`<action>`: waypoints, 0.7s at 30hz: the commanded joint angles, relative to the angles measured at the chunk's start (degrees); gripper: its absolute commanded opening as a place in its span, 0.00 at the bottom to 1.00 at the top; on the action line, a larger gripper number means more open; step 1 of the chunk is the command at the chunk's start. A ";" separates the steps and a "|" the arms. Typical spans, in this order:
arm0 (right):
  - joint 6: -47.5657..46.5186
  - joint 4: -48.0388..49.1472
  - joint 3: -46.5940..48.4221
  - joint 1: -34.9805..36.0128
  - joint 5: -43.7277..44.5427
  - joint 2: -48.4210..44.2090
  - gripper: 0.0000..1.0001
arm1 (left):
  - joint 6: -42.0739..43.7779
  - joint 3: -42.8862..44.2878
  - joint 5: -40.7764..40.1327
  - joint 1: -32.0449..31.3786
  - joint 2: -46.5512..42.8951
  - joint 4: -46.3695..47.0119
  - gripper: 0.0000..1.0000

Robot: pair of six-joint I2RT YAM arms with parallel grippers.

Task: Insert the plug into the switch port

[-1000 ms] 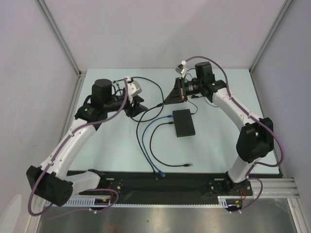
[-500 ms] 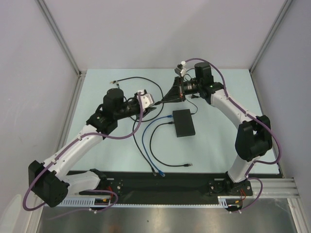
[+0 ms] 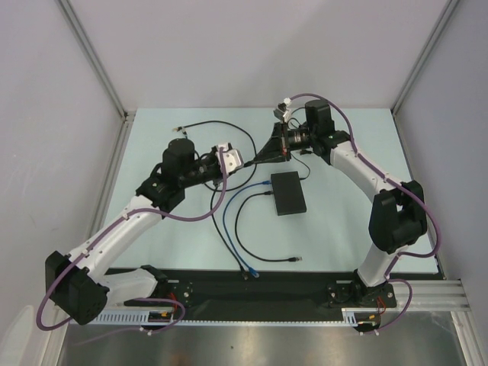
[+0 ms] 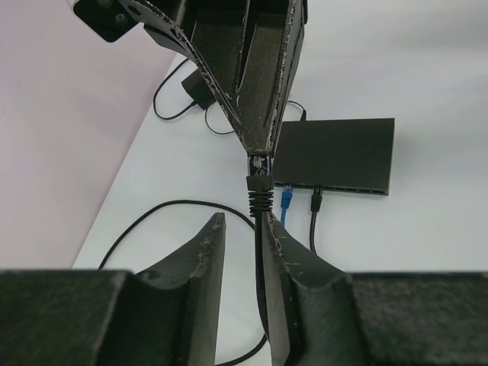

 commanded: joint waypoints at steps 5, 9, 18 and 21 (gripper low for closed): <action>1.29 2.13 -0.08 -0.20 -2.59 -1.26 0.00 | 1.93 1.28 3.32 -0.23 0.93 -3.45 0.34; 1.29 1.95 -0.25 -0.29 -2.50 -1.35 0.00 | 1.84 1.46 4.20 -0.31 1.11 -3.54 0.34; -0.38 0.20 -0.78 -0.11 -2.41 -1.62 0.00 | 0.08 1.28 4.20 -0.31 1.63 -1.17 0.23; -0.47 0.28 -0.78 -0.02 -2.59 -1.79 0.00 | 0.17 1.72 4.64 -0.31 2.42 -1.43 0.19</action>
